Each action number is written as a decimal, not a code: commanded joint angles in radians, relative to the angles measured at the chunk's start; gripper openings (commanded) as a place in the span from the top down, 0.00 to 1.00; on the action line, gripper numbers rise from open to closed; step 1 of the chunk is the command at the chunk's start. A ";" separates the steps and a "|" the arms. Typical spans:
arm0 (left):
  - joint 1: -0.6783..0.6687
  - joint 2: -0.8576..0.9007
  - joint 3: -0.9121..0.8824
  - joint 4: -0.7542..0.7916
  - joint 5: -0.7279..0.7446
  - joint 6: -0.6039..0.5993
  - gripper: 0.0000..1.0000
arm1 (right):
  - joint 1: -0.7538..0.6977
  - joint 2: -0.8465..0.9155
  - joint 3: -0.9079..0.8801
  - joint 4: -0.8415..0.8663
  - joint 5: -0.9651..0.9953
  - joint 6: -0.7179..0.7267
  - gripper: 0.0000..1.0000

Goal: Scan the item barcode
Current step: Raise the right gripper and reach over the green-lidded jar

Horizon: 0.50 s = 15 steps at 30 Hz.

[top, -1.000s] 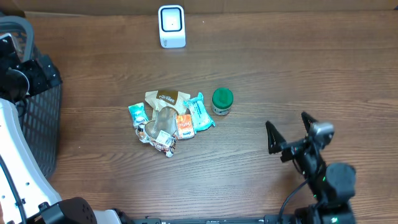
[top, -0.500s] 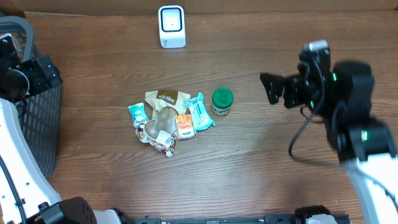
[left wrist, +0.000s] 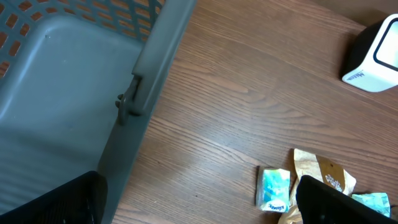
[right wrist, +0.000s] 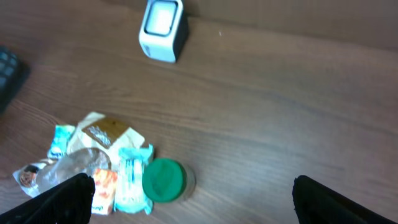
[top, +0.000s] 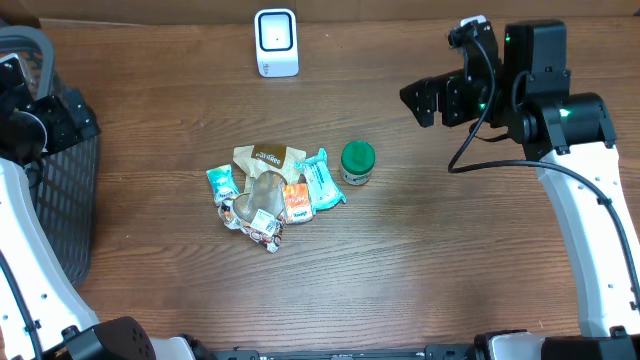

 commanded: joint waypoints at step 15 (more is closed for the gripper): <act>0.000 -0.005 0.020 0.001 0.011 -0.009 0.00 | 0.263 0.314 0.034 0.008 0.214 -0.183 0.03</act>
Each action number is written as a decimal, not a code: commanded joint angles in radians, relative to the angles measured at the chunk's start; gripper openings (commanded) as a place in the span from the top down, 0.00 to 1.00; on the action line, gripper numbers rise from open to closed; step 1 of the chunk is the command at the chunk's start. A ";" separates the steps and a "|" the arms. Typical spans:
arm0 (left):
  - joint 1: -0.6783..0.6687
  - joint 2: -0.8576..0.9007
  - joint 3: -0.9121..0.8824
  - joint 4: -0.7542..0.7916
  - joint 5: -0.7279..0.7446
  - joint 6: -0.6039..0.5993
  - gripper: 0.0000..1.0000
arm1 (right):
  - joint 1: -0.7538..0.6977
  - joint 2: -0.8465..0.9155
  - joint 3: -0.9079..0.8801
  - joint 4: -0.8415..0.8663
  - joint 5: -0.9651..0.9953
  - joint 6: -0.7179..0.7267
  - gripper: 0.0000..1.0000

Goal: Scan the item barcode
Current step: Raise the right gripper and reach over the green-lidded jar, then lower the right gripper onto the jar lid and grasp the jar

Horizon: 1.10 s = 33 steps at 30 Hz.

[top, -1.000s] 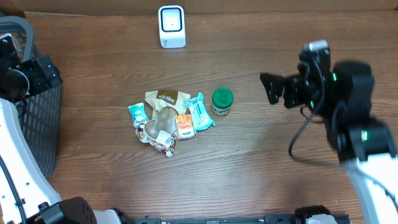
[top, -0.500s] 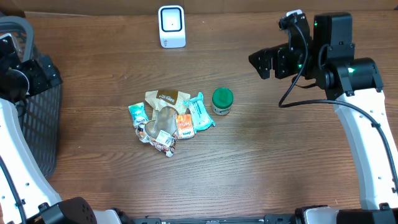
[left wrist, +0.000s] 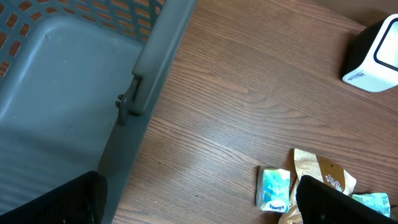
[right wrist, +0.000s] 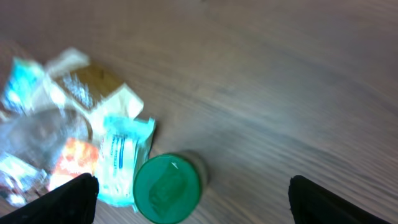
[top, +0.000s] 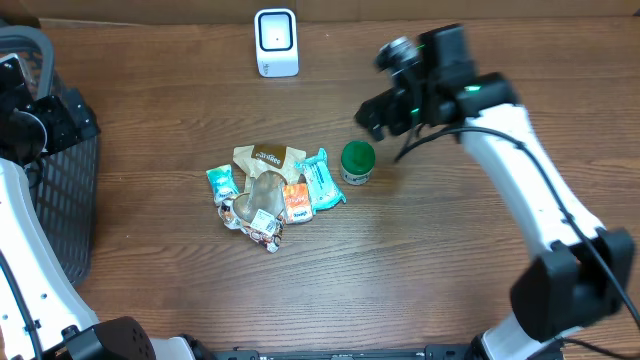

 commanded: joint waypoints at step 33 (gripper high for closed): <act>0.000 -0.005 0.020 0.001 0.011 -0.009 0.00 | 0.125 0.212 -0.018 -0.117 0.098 -0.049 0.08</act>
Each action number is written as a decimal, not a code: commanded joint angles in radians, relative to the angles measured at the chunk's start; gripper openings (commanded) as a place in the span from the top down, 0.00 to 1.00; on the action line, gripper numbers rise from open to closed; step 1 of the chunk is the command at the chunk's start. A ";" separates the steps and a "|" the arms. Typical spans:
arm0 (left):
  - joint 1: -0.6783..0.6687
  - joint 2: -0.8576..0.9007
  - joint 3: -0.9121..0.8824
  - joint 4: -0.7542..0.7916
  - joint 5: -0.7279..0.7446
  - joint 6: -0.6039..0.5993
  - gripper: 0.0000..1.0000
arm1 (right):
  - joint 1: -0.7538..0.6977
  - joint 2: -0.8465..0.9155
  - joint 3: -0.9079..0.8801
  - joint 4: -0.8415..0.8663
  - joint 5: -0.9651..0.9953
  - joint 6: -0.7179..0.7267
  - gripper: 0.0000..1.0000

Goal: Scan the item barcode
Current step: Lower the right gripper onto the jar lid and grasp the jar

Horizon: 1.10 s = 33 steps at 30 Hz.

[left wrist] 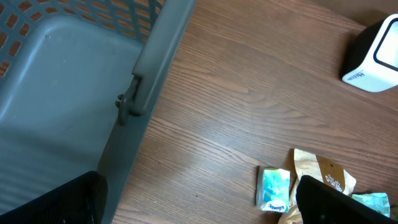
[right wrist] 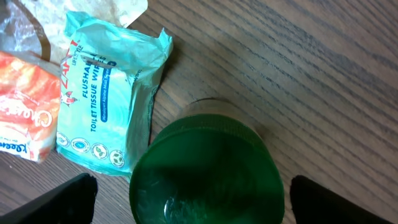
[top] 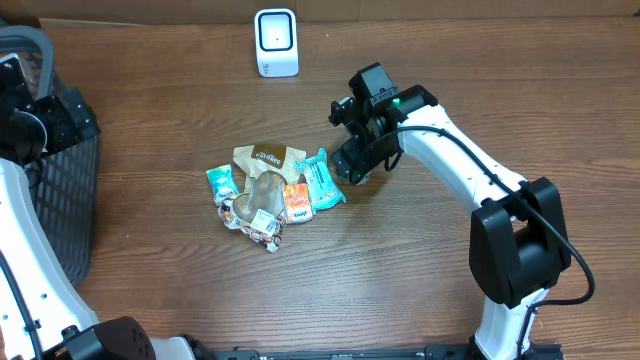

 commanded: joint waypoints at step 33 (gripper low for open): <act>0.000 -0.005 0.020 0.001 0.011 -0.009 0.00 | -0.008 0.014 -0.016 0.070 0.017 0.007 0.18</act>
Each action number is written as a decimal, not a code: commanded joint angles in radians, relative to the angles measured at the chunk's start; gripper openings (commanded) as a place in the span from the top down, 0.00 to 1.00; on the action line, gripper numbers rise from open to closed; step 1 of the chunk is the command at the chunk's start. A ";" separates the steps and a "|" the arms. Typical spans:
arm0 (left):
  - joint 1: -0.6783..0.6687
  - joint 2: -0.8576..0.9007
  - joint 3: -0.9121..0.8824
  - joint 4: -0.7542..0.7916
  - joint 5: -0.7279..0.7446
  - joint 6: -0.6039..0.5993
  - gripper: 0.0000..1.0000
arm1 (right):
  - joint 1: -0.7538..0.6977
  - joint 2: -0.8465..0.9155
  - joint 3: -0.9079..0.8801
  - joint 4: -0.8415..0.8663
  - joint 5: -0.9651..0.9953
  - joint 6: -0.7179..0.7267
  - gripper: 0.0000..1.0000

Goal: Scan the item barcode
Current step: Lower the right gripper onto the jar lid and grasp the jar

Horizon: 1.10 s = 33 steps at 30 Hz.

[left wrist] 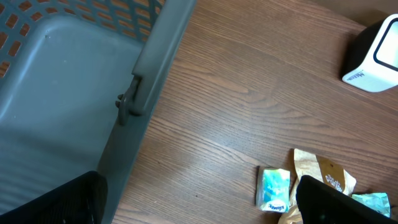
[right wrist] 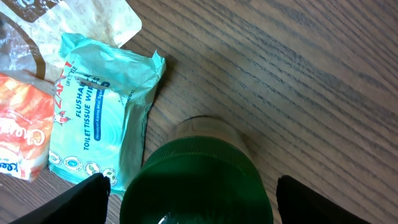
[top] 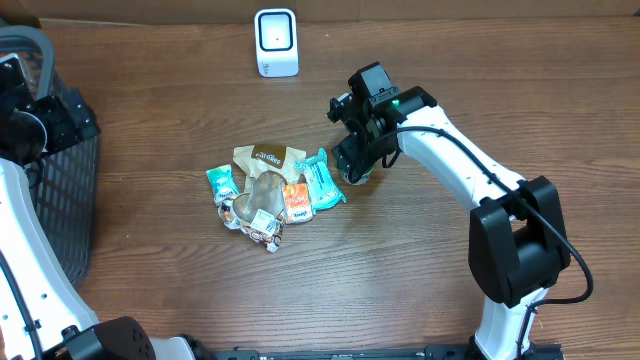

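A small jar with a green lid [right wrist: 196, 180] stands on the wooden table just right of a pile of packets. My right gripper [right wrist: 194, 202] is open right above it, one finger [right wrist: 87, 199] to the left of the lid and the other to its right, with small gaps to the lid. In the overhead view the right gripper [top: 356, 152] covers most of the jar. The white barcode scanner [top: 275, 42] stands at the table's far edge. My left gripper [left wrist: 199, 205] is open and holds nothing, at the basket's edge on the far left.
A teal tissue pack [right wrist: 99, 118] lies against the jar's left side, with an orange packet [right wrist: 22, 137] beside it. The pile [top: 268, 195] also holds a brown packet and a clear wrapper. A dark grey basket [left wrist: 62, 93] stands at the left edge.
My right gripper has come slightly closer to the green lid, which looks larger between the fingers, and the fingers stand a little nearer each other. The left arm has not moved.
My right gripper was high at the back right of the table, far from the jar. Then it was near the jar's far side. Then it stood directly over the green lid, and now sits closer around it. The left arm stayed at the basket throughout.
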 commanded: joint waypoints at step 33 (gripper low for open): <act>0.000 -0.005 0.020 0.001 0.011 -0.009 0.00 | -0.008 0.033 -0.006 0.027 0.016 0.056 0.35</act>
